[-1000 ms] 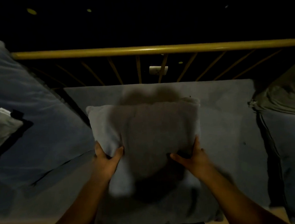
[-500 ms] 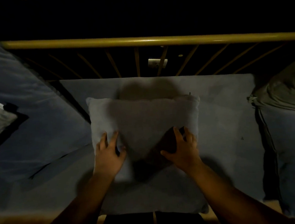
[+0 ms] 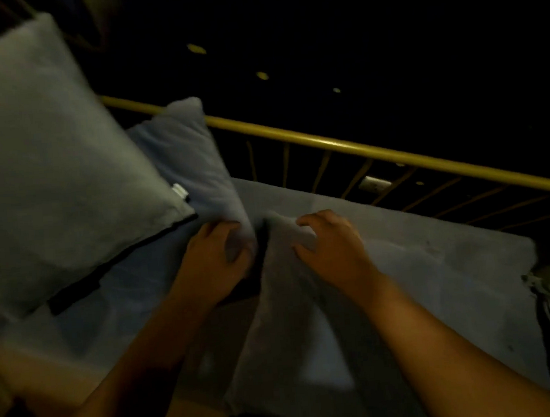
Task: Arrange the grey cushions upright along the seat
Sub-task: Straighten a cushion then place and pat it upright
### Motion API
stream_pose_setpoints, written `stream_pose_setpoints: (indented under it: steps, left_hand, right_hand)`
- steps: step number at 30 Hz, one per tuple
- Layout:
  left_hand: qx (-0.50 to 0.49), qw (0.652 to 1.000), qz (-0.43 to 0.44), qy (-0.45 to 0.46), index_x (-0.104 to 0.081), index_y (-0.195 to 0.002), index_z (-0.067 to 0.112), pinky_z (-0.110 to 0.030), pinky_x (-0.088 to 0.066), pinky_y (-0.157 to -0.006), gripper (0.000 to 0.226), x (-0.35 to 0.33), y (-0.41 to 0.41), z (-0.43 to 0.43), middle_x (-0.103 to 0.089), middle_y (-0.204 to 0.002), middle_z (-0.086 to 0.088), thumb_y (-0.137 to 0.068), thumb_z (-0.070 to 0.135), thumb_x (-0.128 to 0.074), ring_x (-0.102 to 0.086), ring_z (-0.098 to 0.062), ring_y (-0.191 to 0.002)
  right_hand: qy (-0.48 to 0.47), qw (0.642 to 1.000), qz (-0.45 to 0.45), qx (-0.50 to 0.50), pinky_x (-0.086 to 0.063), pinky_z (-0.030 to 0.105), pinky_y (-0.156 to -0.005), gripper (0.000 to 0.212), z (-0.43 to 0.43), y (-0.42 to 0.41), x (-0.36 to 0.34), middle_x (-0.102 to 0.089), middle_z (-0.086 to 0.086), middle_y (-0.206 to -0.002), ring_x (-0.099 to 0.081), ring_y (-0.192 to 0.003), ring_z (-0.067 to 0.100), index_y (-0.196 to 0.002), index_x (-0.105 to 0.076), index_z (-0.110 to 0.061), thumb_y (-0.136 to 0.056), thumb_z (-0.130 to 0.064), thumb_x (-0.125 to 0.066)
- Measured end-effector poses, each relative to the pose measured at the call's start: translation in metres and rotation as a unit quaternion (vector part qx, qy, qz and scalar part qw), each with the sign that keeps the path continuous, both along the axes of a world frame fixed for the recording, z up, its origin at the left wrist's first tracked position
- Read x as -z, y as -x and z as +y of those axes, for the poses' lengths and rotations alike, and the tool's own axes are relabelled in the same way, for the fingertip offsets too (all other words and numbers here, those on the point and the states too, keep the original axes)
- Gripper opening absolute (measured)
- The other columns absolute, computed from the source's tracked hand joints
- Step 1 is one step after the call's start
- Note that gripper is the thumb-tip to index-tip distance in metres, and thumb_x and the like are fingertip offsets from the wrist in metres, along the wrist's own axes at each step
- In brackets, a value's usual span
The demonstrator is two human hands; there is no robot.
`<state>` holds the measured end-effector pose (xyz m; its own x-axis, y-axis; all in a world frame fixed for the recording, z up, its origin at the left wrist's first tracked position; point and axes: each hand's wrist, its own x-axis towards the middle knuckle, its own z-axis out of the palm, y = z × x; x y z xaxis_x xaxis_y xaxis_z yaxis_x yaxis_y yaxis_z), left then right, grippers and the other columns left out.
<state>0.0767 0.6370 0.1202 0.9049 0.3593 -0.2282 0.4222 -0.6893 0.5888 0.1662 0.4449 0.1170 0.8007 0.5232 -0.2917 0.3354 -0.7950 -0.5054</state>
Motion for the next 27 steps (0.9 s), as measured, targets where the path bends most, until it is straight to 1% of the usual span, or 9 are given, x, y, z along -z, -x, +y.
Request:
stream_pose_setpoints:
  steps: [2,5,6,12,15,18,21,24,27]
  left_hand:
    - [-0.014,0.999,-0.035,-0.012,-0.061,-0.113,0.013,-0.039,-0.045,-0.094,0.057,-0.023,0.006,0.041,-0.06,-0.117,-0.017,-0.073,0.052,-0.048,-0.058,-0.035,-0.105]
    - [-0.043,0.995,-0.08,-0.027,-0.061,-0.112,0.008,-0.015,-0.032,-0.093,0.047,-0.052,0.017,0.104,-0.061,-0.117,-0.015,-0.078,0.04,-0.055,-0.056,-0.023,-0.106]
    - [-0.065,0.993,-0.09,-0.034,-0.061,-0.113,0.008,-0.014,-0.032,-0.09,0.046,-0.06,0.023,0.126,-0.061,-0.117,-0.015,-0.079,0.038,-0.054,-0.057,-0.023,-0.106]
    - [-0.209,0.972,-0.093,-0.059,-0.058,-0.12,0.004,-0.023,-0.033,-0.09,0.043,-0.044,0.06,0.247,-0.055,-0.123,-0.021,-0.084,0.028,-0.059,-0.056,-0.035,-0.11]
    - [-0.283,0.955,-0.068,-0.053,-0.053,-0.127,0.009,-0.035,-0.035,-0.101,0.05,-0.008,0.075,0.305,-0.048,-0.129,-0.021,-0.084,0.033,-0.063,-0.05,-0.037,-0.117]
    - [-0.385,0.919,-0.079,-0.031,-0.046,-0.132,0.021,-0.036,-0.032,-0.105,0.057,0.021,0.085,0.354,-0.042,-0.134,-0.021,-0.082,0.042,-0.063,-0.044,-0.037,-0.122]
    - [-0.463,0.879,-0.104,0.04,-0.034,-0.138,0.032,-0.039,-0.027,-0.111,0.079,0.04,0.091,0.383,-0.033,-0.144,-0.016,-0.072,0.062,-0.063,-0.034,-0.034,-0.132]
    - [-0.496,0.848,-0.132,0.131,-0.025,-0.141,0.038,-0.042,-0.033,-0.111,0.096,0.054,0.101,0.399,-0.033,-0.146,-0.015,-0.061,0.069,-0.067,-0.037,-0.033,-0.131]
    - [-0.496,0.826,-0.18,0.199,-0.022,-0.144,0.031,-0.036,-0.04,-0.106,0.106,0.056,0.105,0.414,-0.041,-0.143,-0.01,-0.057,0.066,-0.073,-0.046,-0.022,-0.123]
  right_hand:
    - [-0.027,0.999,-0.002,-0.02,-0.045,0.044,-0.095,0.038,0.048,-0.003,-0.02,-0.06,0.005,-0.119,-0.056,-0.111,0.027,-0.117,-0.06,-0.024,-0.086,-0.045,-0.055]
    - [-0.062,0.997,-0.035,-0.029,-0.04,0.036,-0.099,0.043,0.12,-0.004,-0.046,-0.053,0.007,-0.128,-0.047,-0.119,0.028,-0.126,-0.056,-0.02,-0.086,-0.036,-0.063]
    - [-0.071,0.995,-0.052,-0.042,-0.038,0.034,-0.099,0.043,0.144,-0.003,-0.055,-0.051,0.007,-0.128,-0.045,-0.12,0.027,-0.126,-0.057,-0.02,-0.086,-0.036,-0.064]
    - [-0.117,0.983,-0.068,-0.124,-0.035,0.036,-0.104,0.047,0.282,0.0,-0.059,-0.047,0.008,-0.13,-0.043,-0.123,0.03,-0.125,-0.057,-0.019,-0.083,-0.038,-0.067]
    - [-0.083,0.985,-0.05,-0.141,-0.027,0.037,-0.11,0.067,0.341,-0.005,-0.045,-0.035,0.011,-0.145,-0.034,-0.133,0.033,-0.137,-0.045,-0.024,-0.079,-0.049,-0.068]
    - [-0.065,0.99,-0.023,-0.124,-0.022,0.043,-0.116,0.092,0.388,-0.019,-0.029,-0.017,0.013,-0.156,-0.02,-0.142,0.036,-0.147,-0.025,-0.029,-0.072,-0.064,-0.066]
    - [-0.053,0.995,-0.018,-0.082,-0.018,0.048,-0.116,0.104,0.421,-0.033,-0.011,-0.004,0.013,-0.16,-0.012,-0.144,0.038,-0.149,-0.01,-0.039,-0.066,-0.071,-0.064]
    - [-0.101,0.995,0.015,-0.005,-0.019,0.052,-0.116,0.11,0.434,-0.049,0.005,0.006,0.01,-0.16,-0.009,-0.145,0.039,-0.146,-0.004,-0.048,-0.061,-0.07,-0.07]
    - [-0.168,0.983,0.071,0.031,-0.027,0.053,-0.113,0.119,0.434,-0.059,0.017,-0.011,0.01,-0.159,-0.023,-0.141,0.038,-0.145,-0.005,-0.05,-0.051,-0.075,-0.073]
